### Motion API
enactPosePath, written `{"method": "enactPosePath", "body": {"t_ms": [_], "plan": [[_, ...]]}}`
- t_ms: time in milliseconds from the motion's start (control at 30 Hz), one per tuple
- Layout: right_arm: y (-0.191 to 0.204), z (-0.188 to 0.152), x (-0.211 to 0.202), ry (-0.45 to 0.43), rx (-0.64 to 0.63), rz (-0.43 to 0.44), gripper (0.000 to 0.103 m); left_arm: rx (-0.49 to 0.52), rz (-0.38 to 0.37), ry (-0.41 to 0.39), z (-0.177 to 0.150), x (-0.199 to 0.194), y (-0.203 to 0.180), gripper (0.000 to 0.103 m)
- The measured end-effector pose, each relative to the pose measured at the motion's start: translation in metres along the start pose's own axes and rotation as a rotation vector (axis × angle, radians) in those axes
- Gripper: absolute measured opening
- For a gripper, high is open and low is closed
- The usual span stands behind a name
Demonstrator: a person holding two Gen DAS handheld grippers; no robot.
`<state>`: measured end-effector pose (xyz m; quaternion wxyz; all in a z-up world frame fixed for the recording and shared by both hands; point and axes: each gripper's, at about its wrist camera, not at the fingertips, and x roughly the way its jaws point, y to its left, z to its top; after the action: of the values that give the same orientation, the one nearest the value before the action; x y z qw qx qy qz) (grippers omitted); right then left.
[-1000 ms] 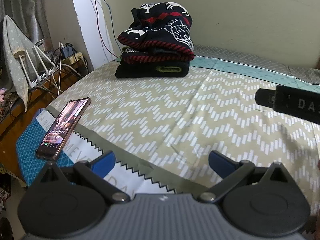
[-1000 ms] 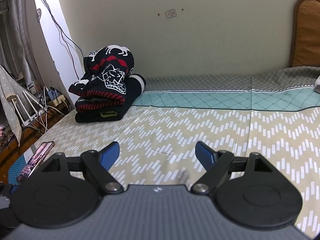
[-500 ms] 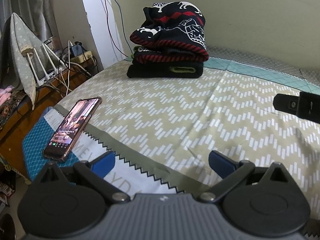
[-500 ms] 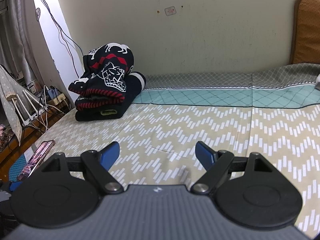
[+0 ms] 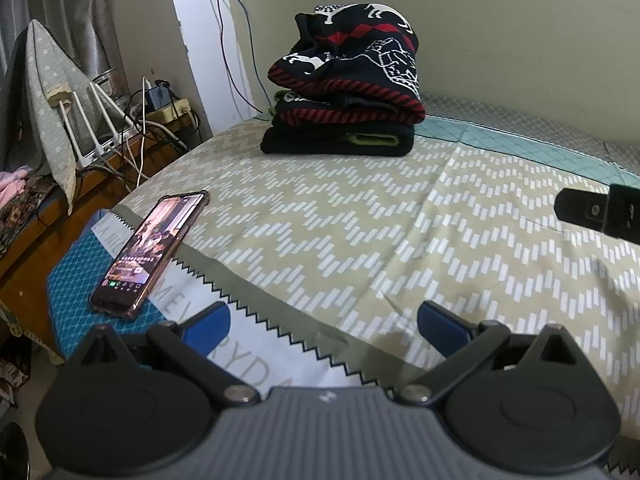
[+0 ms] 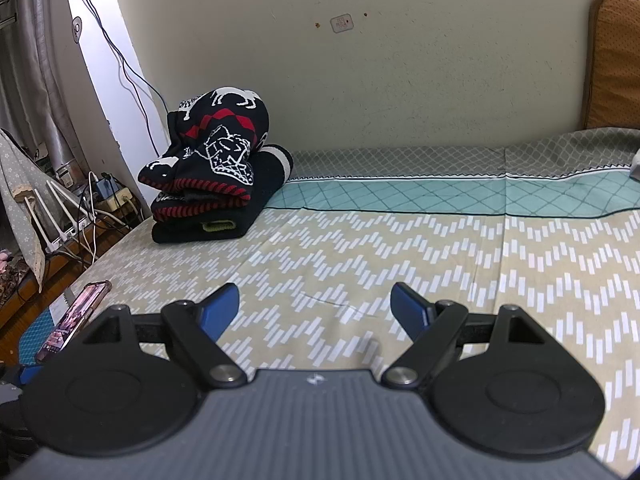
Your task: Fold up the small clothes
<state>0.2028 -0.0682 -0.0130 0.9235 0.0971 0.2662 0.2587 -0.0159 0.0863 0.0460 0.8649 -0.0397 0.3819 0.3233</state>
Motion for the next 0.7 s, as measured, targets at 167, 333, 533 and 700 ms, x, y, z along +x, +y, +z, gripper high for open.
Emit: {"method": "enactPosePath", "body": {"t_ms": [167,333,533,700], "plan": [[-0.0003,0.0000,0.0003,0.000,0.001,-0.001,0.085,0.005,-0.002,0.003,-0.0002,0.0010,0.0003,0.103],[-0.0004,-0.0002,0.0007,-0.001,0.000,0.000,0.085,0.007,-0.001,0.007,-0.0005,0.0016,-0.0001,0.103],[-0.0004,-0.0003,0.0008,-0.001,0.001,0.000,0.085,0.019,-0.006,0.012,-0.0018,0.0016,-0.0020,0.103],[-0.0004,-0.0003,0.0009,-0.001,0.001,-0.001,0.085,0.026,-0.003,0.010,-0.0019,0.0016,-0.0027,0.103]]}}
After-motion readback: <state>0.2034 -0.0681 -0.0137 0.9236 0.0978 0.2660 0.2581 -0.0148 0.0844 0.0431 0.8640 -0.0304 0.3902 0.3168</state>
